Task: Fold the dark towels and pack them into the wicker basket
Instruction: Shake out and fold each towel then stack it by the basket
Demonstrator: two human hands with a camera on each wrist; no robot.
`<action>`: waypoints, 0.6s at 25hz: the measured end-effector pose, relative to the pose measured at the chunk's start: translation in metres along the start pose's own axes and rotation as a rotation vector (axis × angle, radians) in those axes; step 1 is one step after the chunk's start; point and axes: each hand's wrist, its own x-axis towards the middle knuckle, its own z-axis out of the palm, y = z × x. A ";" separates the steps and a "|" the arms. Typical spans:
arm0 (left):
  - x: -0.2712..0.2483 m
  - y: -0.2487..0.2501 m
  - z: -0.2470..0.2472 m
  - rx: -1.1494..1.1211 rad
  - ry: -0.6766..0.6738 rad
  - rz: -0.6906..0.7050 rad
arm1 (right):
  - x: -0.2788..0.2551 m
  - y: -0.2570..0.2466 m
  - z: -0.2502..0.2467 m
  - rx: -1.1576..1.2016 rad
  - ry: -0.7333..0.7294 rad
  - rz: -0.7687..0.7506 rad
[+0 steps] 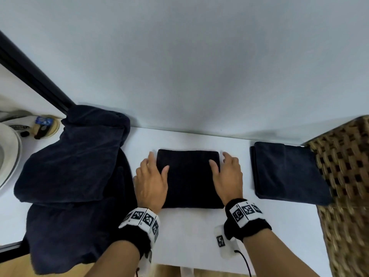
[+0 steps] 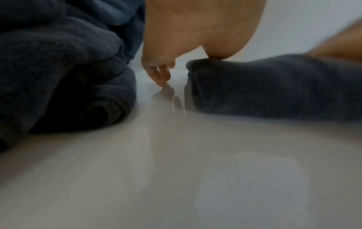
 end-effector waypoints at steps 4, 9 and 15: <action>0.002 0.019 -0.015 -0.327 -0.185 -0.385 | -0.014 -0.017 -0.003 0.232 -0.159 0.152; -0.001 0.092 -0.055 -0.831 -0.170 -0.310 | -0.016 -0.022 -0.091 0.459 0.030 0.183; -0.003 0.230 -0.043 -0.882 -0.315 0.094 | 0.013 0.064 -0.216 0.161 0.306 0.258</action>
